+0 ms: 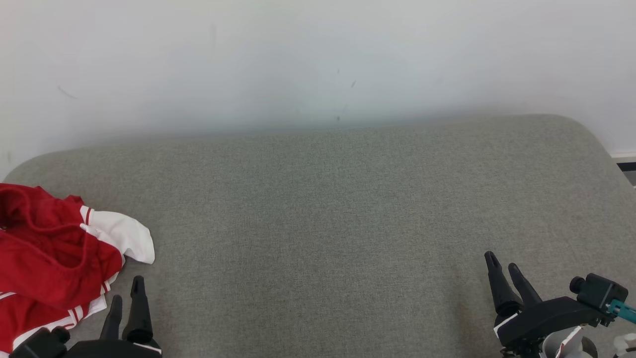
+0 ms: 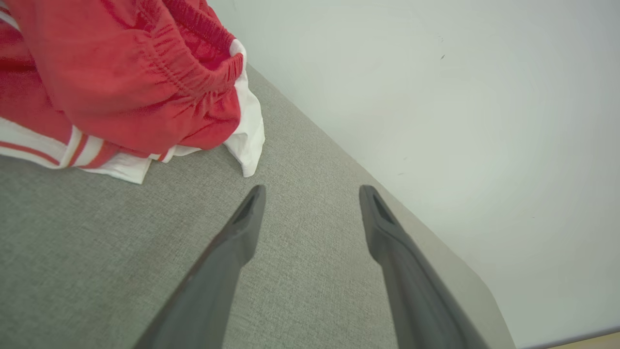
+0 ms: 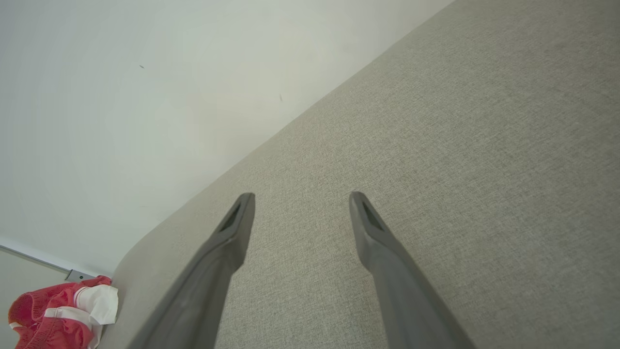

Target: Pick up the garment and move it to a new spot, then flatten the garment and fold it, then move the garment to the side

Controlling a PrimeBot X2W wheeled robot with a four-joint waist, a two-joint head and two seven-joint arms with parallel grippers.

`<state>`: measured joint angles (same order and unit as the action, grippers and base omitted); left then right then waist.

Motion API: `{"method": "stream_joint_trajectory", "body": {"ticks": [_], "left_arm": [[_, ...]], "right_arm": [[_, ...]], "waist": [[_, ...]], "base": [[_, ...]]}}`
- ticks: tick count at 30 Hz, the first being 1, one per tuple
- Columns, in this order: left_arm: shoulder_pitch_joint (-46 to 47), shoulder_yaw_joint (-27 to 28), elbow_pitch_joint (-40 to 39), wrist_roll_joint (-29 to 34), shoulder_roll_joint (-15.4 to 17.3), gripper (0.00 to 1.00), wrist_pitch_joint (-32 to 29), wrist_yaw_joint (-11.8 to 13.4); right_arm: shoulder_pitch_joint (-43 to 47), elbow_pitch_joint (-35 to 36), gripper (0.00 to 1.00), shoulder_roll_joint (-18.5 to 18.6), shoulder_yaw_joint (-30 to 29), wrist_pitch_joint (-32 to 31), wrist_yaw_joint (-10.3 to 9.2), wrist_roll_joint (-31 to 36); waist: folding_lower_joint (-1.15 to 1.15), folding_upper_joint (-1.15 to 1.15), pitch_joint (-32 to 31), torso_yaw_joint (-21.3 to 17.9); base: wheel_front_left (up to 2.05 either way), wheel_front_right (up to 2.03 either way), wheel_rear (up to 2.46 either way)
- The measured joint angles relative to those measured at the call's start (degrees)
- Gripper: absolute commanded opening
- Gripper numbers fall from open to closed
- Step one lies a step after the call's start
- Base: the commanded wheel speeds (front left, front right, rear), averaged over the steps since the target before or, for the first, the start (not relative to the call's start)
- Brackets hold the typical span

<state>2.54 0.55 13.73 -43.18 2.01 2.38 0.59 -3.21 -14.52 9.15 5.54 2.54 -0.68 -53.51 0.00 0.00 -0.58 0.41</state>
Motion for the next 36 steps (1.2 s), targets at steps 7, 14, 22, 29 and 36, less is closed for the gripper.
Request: {"method": "stream_joint_trajectory", "body": {"ticks": [7,14,22,29,36], "left_arm": [[-0.17,-1.08,-1.51,7.8,0.0,1.0,-0.46,1.0],[-1.2,-1.33,-3.16,15.5,0.02,1.0,-1.42,1.96],[-1.16,-2.24,-4.97,23.77,0.05,1.0,-2.43,3.02],[-1.18,-3.23,-6.44,30.85,0.08,1.0,-3.79,4.04],[-1.21,-3.44,-8.33,37.32,0.12,1.0,-4.63,5.05]], "right_arm": [[-0.01,0.53,1.0,0.56,1.01,-0.01,-0.97,5.88],[-0.03,1.99,1.0,1.12,1.85,-0.04,-1.92,11.81],[-1.03,3.55,1.0,1.91,2.53,-0.11,-3.02,18.44],[-1.03,4.55,1.0,2.78,3.14,-0.6,-4.0,23.88],[-1.02,5.88,1.0,3.55,2.74,-0.77,-4.97,29.3]], "waist": [[0.0,0.0,-0.17,0.02],[0.0,0.0,-0.26,0.16],[0.0,0.0,-0.27,0.58],[0.0,0.0,-0.19,0.86],[0.0,0.0,-0.08,0.98]], "base": [[0.0,0.0,0.0],[0.0,0.0,0.0],[0.0,0.0,0.0],[0.0,0.0,0.0],[0.0,0.0,0.0]]}}
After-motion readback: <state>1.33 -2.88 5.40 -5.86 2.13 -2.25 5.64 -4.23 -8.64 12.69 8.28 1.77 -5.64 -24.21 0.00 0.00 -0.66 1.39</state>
